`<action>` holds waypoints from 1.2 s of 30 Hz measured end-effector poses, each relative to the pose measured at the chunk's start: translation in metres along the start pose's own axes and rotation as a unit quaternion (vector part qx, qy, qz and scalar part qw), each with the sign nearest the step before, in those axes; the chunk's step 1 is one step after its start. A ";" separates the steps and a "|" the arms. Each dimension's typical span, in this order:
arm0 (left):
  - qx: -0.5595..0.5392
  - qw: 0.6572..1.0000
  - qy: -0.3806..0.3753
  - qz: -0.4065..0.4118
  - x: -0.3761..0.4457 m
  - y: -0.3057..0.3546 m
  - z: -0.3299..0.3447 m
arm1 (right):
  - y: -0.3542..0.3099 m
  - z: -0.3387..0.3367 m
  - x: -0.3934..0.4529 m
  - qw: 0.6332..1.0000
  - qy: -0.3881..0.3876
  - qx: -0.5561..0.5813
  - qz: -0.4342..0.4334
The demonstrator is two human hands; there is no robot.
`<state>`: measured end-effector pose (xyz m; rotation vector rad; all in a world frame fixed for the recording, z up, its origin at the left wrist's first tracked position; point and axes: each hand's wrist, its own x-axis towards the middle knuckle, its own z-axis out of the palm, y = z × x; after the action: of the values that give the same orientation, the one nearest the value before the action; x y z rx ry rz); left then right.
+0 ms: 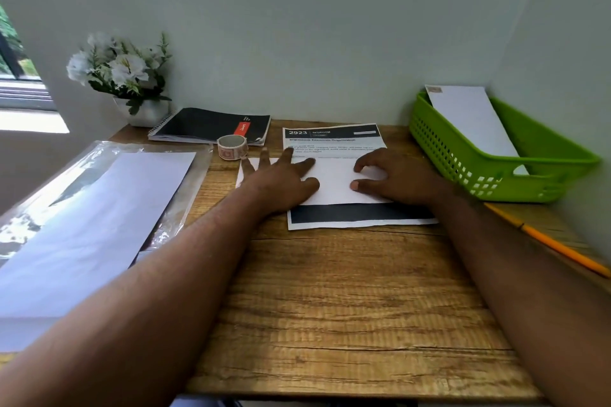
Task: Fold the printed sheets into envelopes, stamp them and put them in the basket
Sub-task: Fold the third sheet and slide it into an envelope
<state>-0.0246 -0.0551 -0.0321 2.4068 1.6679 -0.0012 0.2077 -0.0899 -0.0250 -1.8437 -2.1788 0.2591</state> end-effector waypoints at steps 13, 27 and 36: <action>0.038 0.999 -0.030 -0.002 0.002 0.002 0.006 | -0.020 0.020 0.014 0.987 -0.118 -0.113 -0.015; 0.020 0.999 -0.039 -0.021 0.001 0.005 0.002 | -0.015 0.021 0.016 0.982 -0.115 -0.132 0.067; 0.013 0.996 -0.025 0.083 0.006 0.010 0.009 | -0.015 0.021 0.015 0.983 -0.112 -0.133 0.058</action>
<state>-0.0116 -0.0544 -0.0394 2.5343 1.4515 -0.0564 0.1846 -0.0773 -0.0386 -2.1865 -2.3545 0.2160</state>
